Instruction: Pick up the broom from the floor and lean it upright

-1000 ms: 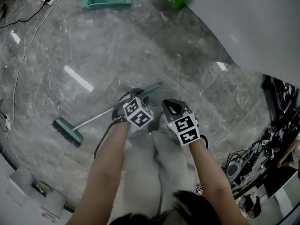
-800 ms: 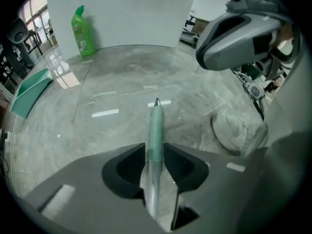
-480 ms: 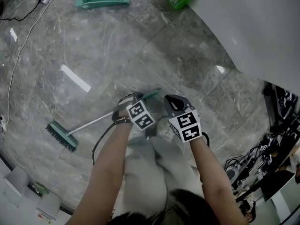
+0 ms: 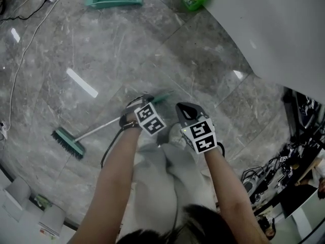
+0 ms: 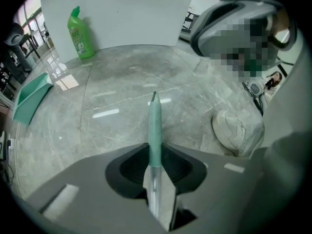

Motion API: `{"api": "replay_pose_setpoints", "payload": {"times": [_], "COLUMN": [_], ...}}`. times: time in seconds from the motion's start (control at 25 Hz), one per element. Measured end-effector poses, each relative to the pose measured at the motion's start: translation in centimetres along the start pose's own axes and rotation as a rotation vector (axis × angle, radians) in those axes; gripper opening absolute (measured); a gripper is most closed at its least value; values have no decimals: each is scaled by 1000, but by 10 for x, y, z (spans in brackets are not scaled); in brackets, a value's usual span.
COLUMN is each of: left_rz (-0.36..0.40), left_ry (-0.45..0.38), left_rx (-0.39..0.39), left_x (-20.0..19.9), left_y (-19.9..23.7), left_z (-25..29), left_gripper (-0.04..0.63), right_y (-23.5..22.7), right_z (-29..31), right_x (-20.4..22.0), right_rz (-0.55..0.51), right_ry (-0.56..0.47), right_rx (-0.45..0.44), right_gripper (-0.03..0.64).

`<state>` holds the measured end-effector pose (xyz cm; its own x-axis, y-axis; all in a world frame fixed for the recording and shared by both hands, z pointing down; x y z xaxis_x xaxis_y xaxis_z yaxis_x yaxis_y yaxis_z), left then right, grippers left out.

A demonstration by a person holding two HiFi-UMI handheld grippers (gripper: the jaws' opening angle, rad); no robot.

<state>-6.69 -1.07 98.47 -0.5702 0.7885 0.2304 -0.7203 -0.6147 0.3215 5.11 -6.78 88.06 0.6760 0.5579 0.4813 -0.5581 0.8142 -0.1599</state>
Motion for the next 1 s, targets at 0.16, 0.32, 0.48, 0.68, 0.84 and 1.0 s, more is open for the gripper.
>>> {"api": "replay_pose_setpoints", "payload": {"times": [0.16, 0.32, 0.48, 0.68, 0.84, 1.0], "left_rz": [-8, -19, -29, -29, -10, 2], "left_ry": [-51, -118, -190, -269, -362, -459], "left_rx": [-11, -43, -70, -108, -139, -166], "left_x": [-6, -22, -48, -82, -117, -152], "left_y": [5, 10, 16, 18, 19, 17], "left_z": [-36, -82, -130, -186, -232, -279], "left_gripper": [80, 80, 80, 81, 81, 81], "right_y": [7, 14, 18, 21, 14, -1], "right_z": [-24, -54, -83, -121, -150, -179], "right_x": [-17, -43, -78, -116, -142, -162], "right_rz": [23, 22, 12, 18, -7, 10], "right_ry": [-18, -49, -99, -143, -182, -220], "right_rx": [-3, -3, 3, 21, 49, 90], "right_gripper": [2, 2, 2, 2, 2, 2]}}
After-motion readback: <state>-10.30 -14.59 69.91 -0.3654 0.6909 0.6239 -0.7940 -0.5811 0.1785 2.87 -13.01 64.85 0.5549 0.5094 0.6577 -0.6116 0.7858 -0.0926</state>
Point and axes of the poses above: the fingertips, and each gripper's own axes: z forward along the fingers, y to its left, x out of its underside, the point moved 8 cm from there along -z, backward along the fingers, and after that the axes turned 11 degrees about x, right-handed, at the moved point
